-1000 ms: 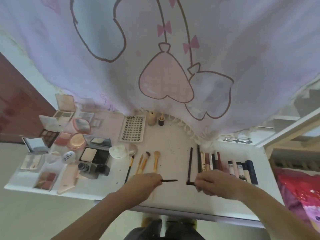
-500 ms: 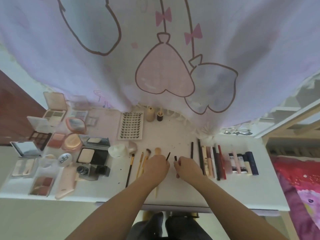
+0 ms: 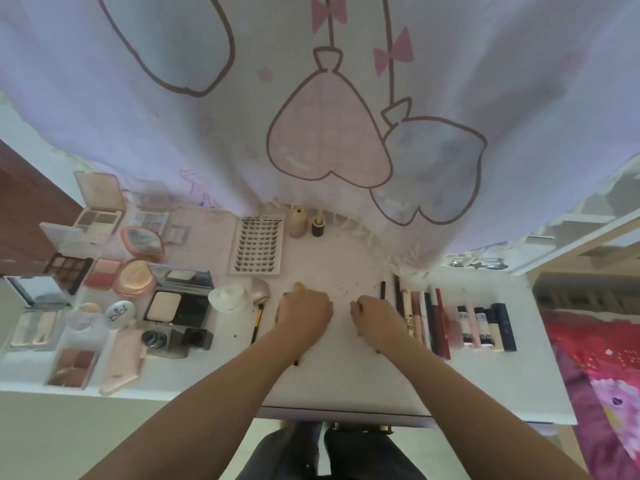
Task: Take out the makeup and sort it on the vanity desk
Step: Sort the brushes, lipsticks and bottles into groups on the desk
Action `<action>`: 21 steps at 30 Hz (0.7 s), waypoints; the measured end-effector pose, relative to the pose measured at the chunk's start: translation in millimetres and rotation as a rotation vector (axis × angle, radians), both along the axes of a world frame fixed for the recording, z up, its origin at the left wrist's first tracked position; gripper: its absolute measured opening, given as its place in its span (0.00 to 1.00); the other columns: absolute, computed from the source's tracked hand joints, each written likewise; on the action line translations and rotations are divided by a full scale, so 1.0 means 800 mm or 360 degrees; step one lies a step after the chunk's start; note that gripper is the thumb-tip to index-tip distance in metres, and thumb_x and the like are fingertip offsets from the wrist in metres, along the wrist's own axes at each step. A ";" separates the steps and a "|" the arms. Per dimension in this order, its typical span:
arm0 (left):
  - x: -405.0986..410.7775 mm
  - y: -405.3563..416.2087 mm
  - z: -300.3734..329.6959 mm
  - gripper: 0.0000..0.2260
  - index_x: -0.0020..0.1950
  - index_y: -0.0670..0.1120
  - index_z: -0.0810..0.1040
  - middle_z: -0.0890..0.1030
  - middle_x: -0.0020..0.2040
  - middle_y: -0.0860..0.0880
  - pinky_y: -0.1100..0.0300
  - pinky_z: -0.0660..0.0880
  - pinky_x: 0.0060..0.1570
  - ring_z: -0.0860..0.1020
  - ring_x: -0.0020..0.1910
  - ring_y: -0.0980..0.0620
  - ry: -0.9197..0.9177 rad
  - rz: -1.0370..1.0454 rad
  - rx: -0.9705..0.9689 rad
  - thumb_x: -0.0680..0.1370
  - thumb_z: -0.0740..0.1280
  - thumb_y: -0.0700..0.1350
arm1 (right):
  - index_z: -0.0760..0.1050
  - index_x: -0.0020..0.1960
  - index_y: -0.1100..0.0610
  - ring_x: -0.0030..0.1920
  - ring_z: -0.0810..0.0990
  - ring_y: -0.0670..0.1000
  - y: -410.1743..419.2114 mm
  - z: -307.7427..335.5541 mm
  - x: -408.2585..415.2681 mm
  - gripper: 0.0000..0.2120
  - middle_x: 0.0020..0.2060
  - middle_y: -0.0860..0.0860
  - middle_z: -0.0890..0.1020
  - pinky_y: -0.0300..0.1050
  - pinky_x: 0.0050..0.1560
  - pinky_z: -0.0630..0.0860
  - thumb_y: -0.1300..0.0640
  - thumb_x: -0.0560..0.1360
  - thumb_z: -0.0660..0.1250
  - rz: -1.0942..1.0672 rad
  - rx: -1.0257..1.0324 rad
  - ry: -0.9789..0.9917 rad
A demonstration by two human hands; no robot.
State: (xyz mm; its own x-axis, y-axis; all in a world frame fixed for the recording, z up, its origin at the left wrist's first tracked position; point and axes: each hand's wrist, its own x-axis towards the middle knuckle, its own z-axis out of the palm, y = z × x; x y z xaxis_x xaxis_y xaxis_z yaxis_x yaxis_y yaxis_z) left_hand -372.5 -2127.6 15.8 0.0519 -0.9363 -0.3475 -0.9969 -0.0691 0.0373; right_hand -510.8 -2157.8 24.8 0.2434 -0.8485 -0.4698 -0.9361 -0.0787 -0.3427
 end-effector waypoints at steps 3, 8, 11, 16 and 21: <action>-0.063 -0.012 -0.002 0.13 0.53 0.44 0.74 0.79 0.50 0.45 0.56 0.67 0.41 0.78 0.49 0.44 0.0274 -0.0036 -0.0052 0.81 0.53 0.48 | 0.73 0.54 0.63 0.51 0.78 0.58 -0.032 0.011 -0.038 0.13 0.48 0.58 0.79 0.46 0.49 0.72 0.59 0.81 0.51 -0.0123 0.0024 0.0019; -0.123 -0.022 -0.027 0.10 0.58 0.44 0.70 0.77 0.56 0.45 0.56 0.70 0.45 0.77 0.53 0.45 0.0340 0.0105 0.0094 0.81 0.55 0.45 | 0.75 0.54 0.66 0.42 0.75 0.55 -0.051 0.009 -0.063 0.15 0.34 0.50 0.71 0.41 0.40 0.68 0.58 0.80 0.53 -0.0211 0.0203 -0.0028; -0.124 -0.024 -0.030 0.09 0.57 0.44 0.70 0.77 0.55 0.46 0.57 0.67 0.41 0.78 0.52 0.45 0.0330 0.0170 0.0082 0.81 0.55 0.44 | 0.74 0.57 0.66 0.55 0.76 0.59 -0.046 0.006 -0.068 0.14 0.51 0.60 0.78 0.47 0.55 0.71 0.61 0.80 0.53 -0.0204 0.0244 -0.0093; -0.093 0.009 -0.011 0.09 0.50 0.45 0.70 0.76 0.48 0.47 0.57 0.65 0.35 0.76 0.43 0.47 0.0604 -0.0001 -0.0156 0.80 0.56 0.50 | 0.75 0.34 0.59 0.29 0.76 0.46 -0.049 0.017 -0.073 0.21 0.29 0.52 0.81 0.39 0.40 0.72 0.49 0.80 0.57 -0.0274 0.0397 -0.0530; -0.042 0.054 0.021 0.06 0.45 0.44 0.76 0.77 0.40 0.49 0.57 0.70 0.29 0.76 0.38 0.49 0.0514 -0.0342 -0.0548 0.77 0.64 0.46 | 0.80 0.42 0.59 0.20 0.69 0.43 -0.039 0.053 -0.080 0.15 0.24 0.47 0.78 0.34 0.22 0.64 0.50 0.78 0.62 0.0010 0.0916 -0.0777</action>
